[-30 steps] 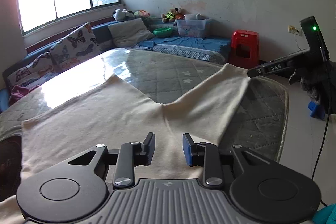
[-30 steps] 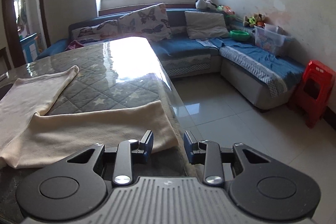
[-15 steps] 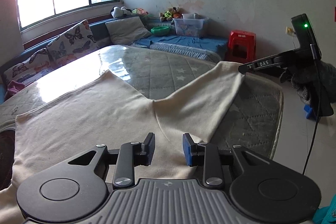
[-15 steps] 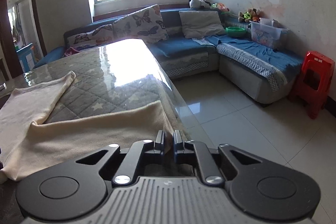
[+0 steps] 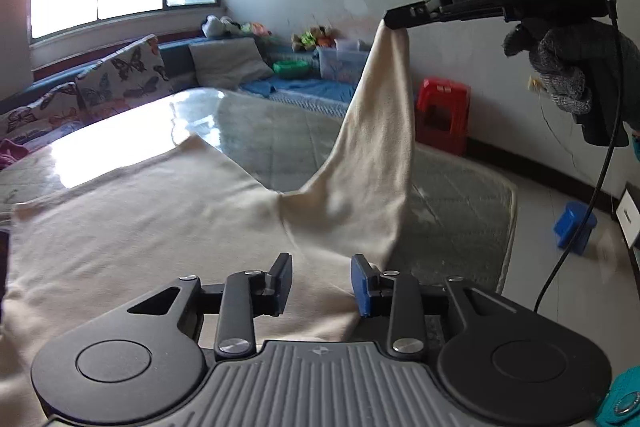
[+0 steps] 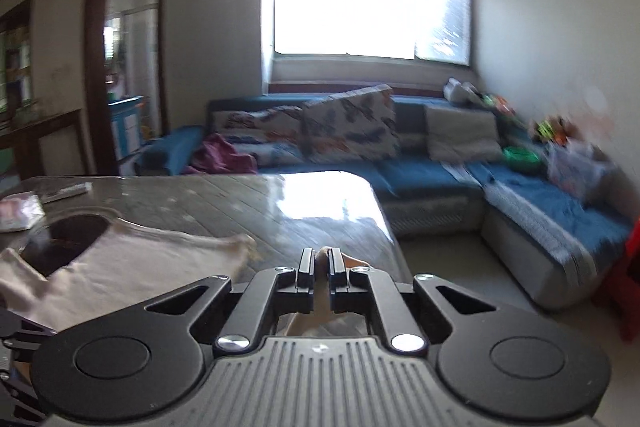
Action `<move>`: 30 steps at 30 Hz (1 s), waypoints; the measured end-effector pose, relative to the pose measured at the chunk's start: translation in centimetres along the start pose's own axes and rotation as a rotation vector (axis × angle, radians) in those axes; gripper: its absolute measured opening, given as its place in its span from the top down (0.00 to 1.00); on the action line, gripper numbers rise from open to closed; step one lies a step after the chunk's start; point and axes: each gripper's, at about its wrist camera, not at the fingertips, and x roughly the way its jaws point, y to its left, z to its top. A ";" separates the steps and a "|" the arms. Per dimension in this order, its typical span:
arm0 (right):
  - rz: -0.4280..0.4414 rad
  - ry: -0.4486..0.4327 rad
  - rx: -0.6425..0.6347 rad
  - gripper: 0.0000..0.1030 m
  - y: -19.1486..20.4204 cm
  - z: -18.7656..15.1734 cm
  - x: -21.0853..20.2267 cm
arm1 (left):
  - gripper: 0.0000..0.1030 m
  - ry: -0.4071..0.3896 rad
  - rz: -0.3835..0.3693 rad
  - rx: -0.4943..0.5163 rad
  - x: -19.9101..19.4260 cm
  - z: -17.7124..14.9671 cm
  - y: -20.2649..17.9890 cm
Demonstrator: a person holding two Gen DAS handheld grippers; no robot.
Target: Fold clothes
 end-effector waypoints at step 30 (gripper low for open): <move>0.480 0.238 -0.342 0.80 20.6 -3.1 7.5 | 0.61 -0.051 0.341 -0.352 -9.2 -5.7 9.6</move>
